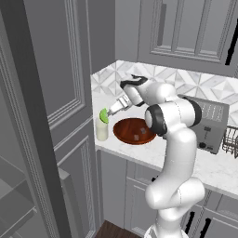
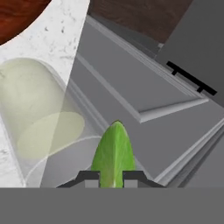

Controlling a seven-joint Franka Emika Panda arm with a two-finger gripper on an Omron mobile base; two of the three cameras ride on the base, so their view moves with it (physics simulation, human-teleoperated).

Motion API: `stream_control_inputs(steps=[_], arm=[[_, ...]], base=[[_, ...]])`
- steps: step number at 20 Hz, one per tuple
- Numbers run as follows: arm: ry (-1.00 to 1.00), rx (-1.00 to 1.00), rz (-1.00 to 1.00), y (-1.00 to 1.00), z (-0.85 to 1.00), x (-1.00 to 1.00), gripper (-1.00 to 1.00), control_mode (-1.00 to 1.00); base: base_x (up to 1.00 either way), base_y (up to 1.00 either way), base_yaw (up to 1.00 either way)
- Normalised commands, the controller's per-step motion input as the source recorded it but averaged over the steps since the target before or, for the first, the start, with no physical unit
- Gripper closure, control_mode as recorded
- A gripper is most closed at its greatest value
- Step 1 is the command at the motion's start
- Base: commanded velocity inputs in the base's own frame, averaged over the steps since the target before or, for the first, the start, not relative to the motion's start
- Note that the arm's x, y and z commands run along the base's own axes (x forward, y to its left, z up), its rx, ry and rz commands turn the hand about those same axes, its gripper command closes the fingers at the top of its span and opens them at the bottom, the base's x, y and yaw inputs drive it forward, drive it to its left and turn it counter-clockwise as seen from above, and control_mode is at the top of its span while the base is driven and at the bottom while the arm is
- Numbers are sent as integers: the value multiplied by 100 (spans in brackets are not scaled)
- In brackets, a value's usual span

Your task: Grab a lemon wedge from the fridge and one ice cube from the ice bowl, and put them in the glass of lemonade.

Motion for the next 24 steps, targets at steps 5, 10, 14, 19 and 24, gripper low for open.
stream_control_inputs(steps=[5, 10, 14, 19, 24], arm=[[-2, -1, -1, 15, 16, 0, 100, -100], [0, 0, -4, 19, 42, 4, 100, -100], [0, -7, -1, 8, -19, 33, 100, -100], [-2, -12, 0, 1, -29, 2, 100, -100], [-8, -9, 0, 0, -12, 0, 100, -100]], base=[[0, 0, 0], [0, 0, 0], [0, 0, 0], [0, 0, 0], [0, 0, 0]])
